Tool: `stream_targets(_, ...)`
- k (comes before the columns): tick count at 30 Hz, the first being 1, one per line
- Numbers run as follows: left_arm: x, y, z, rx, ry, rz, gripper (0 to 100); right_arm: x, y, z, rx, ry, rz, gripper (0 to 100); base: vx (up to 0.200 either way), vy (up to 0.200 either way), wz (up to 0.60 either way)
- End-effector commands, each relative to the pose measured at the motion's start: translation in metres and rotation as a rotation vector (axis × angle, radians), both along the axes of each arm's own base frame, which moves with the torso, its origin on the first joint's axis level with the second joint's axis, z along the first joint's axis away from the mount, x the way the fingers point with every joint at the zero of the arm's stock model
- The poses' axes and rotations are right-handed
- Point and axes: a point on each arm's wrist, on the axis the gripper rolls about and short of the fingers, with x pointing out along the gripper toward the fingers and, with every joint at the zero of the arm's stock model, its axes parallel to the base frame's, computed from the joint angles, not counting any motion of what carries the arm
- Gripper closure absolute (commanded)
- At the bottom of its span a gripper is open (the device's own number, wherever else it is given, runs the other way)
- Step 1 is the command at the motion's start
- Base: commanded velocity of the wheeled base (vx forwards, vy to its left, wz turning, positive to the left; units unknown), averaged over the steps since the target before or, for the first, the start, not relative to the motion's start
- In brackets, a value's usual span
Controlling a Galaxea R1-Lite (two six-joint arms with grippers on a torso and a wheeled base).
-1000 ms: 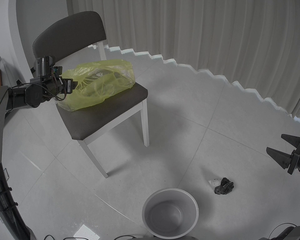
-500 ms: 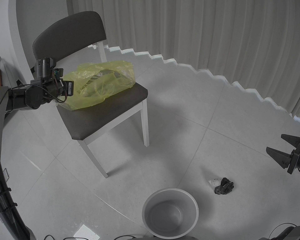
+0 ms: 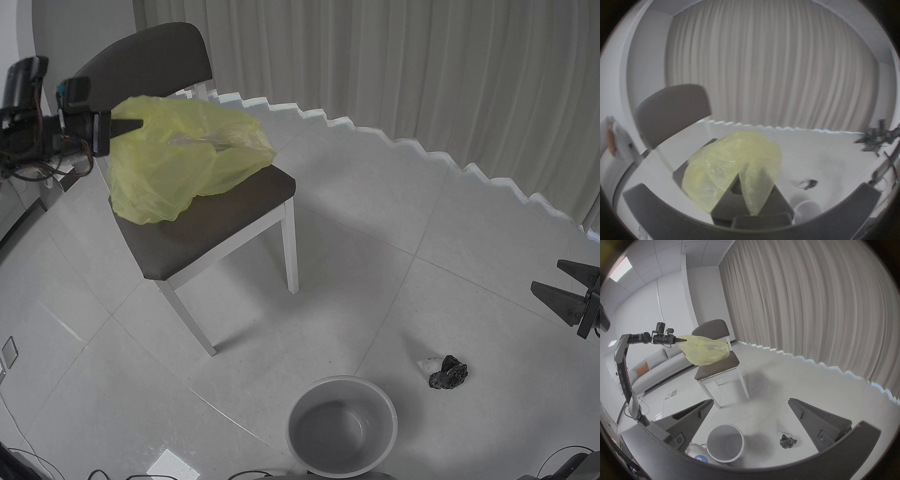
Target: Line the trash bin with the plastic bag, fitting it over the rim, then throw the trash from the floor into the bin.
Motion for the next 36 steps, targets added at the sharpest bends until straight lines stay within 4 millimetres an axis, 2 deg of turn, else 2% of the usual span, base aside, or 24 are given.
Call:
stream_targets(1, -0.084, -0.021, 0.047, -0.026, -0.137, -0.234, 100, 0.025, 0.007, 0.008, 0.023, 0.036, 0.058, 0, 0.000, 0.000, 0.00)
stream_targets(9, -0.096, -0.054, 0.041, -0.037, -0.102, -0.435, 100, 0.055, 0.010, 0.018, 0.063, 0.067, 0.053, 0, 0.000, 0.000, 0.00)
stream_targets(17, -0.103, -0.065, 0.023, -0.001, -0.068, -0.511, 100, 0.073, 0.013, 0.020, 0.112, 0.050, 0.063, 0, 0.000, 0.000, 0.00)
stream_targets(24, -0.114, -0.077, 0.016, 0.006, -0.052, -0.595, 100, 0.090, 0.022, 0.019, 0.110, 0.058, 0.095, 0, 0.000, 0.000, 0.00)
stream_targets(32, -0.120, -0.082, 0.016, 0.010, -0.059, -0.635, 100, 0.092, 0.034, 0.018, 0.107, 0.067, 0.140, 0, 0.000, 0.000, 0.00)
stream_targets(36, -0.122, -0.084, 0.017, 0.007, -0.069, -0.650, 100, 0.092, 0.049, 0.024, 0.128, 0.064, 0.199, 0, 0.000, 0.000, 0.00)
